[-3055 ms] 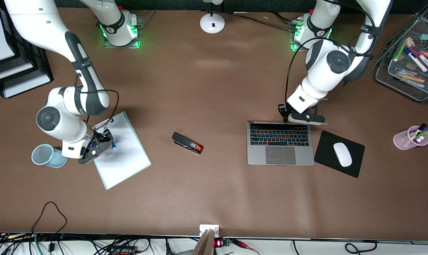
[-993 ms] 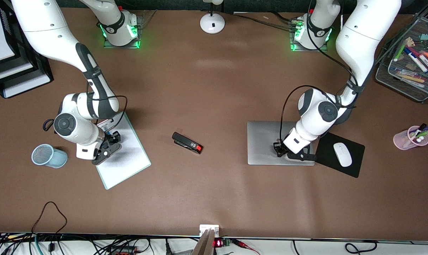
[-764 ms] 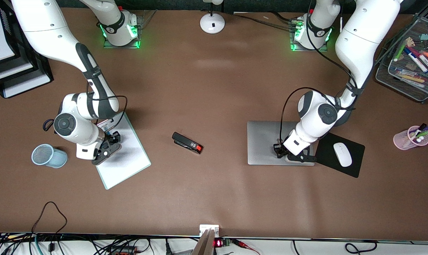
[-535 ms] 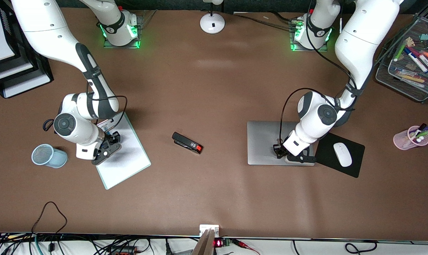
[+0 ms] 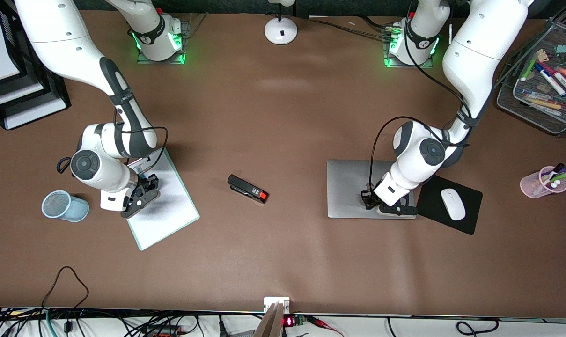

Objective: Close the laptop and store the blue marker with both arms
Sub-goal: 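Press the closed lid with the left gripper while the right gripper lifts the marker, then carry the blue marker to the light-blue cup while the left gripper withdraws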

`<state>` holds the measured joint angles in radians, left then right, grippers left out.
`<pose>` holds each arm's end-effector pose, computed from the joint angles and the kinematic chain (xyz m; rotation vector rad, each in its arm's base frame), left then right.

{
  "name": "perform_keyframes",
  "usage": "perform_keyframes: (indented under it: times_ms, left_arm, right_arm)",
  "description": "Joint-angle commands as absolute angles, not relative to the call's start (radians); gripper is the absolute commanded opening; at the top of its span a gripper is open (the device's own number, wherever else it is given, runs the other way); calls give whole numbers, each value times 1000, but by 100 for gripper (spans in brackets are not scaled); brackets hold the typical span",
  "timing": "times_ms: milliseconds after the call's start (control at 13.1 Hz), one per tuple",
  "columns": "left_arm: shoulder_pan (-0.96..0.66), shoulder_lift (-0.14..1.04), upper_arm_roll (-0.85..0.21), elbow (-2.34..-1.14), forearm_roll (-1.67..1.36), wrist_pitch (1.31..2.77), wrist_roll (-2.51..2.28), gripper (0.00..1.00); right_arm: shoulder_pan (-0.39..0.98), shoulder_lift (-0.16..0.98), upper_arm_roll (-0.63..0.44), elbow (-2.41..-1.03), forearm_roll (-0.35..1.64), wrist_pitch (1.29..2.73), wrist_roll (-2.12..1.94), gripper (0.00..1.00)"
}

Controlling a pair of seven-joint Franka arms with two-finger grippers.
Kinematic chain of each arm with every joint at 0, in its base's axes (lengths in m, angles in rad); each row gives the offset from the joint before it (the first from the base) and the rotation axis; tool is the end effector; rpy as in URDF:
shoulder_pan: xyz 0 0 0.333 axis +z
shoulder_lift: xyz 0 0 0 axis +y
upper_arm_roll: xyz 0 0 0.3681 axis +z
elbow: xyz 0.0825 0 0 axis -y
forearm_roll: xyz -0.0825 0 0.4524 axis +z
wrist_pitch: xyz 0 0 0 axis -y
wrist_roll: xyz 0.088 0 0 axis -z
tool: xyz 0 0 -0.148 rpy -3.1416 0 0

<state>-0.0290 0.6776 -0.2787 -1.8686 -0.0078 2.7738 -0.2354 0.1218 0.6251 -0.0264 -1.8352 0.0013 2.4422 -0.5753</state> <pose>0.7089 -0.2157 0.1326 2.8979 0.0225 0.2865 0.7133 0.0688 0.1343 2.9550 1.0362 -0.0327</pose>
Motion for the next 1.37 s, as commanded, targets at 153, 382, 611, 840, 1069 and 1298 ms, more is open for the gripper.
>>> perform_keyframes:
  times_ms: [153, 382, 611, 840, 1069, 1298]
  left_arm:
    - [-29, 568, -278, -1775, 18, 2474, -233, 6]
    - [-31, 500, -288, -1666, 17, 2156, -242, 6]
    - [-31, 422, -298, -1623, 17, 1964, -252, 22]
    - [-31, 353, -307, -1605, 18, 1803, -245, 81]
    - [-20, 278, -301, -1603, 18, 1758, -215, 100]
    - [1, 242, -290, -1559, 20, 1643, -125, 100]
  right_arm:
    - [114, 621, -20, -1815, 17, 2444, -583, 2]
    - [114, 595, -20, -1787, 32, 2407, -587, 1]
    - [104, 557, -21, -1757, 32, 2343, -594, 0]
    - [84, 531, -20, -1668, 34, 2215, -648, 0]
    - [51, 494, -20, -1574, 49, 2071, -757, 0]
    - [-18, 489, -28, -1456, 187, 1913, -952, 0]
